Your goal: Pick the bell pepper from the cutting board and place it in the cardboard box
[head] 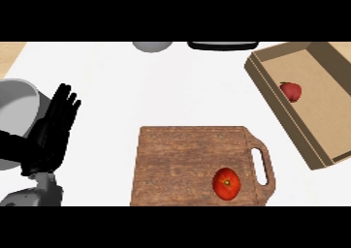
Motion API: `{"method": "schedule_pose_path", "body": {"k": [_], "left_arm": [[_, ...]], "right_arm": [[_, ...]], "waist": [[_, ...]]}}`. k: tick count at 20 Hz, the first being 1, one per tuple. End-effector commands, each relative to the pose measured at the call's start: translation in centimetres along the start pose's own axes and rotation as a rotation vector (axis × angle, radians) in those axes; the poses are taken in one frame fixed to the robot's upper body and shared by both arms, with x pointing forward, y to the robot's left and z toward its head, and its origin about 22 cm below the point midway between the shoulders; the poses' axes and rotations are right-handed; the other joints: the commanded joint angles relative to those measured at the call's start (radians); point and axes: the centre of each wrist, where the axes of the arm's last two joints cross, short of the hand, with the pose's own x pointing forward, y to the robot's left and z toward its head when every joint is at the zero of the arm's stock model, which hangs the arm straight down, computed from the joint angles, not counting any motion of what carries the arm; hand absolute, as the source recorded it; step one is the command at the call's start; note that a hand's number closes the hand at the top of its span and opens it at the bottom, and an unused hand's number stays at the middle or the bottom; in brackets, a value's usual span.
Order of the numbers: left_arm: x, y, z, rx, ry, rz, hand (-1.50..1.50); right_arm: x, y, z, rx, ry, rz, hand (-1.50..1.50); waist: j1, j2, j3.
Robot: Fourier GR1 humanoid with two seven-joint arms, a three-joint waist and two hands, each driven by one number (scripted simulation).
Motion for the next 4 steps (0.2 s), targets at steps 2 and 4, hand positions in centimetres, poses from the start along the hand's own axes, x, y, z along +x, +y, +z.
{"method": "schedule_pose_path", "body": {"k": [2, 4], "left_arm": [[0.2, -0.7, 0.3, -0.012, 0.007, 0.008, 0.0], [0.9, 0.6, -1.3, 0.004, -0.007, 0.009, 0.0]], "right_arm": [[-1.3, -5.1, 0.7, -0.027, -0.029, -0.026, -1.5], [-3.0, -5.0, 1.7, -0.04, -0.004, -0.025, -1.5]], "waist": [[0.0, 0.001, 0.0], [0.0, 0.002, 0.0]]}}
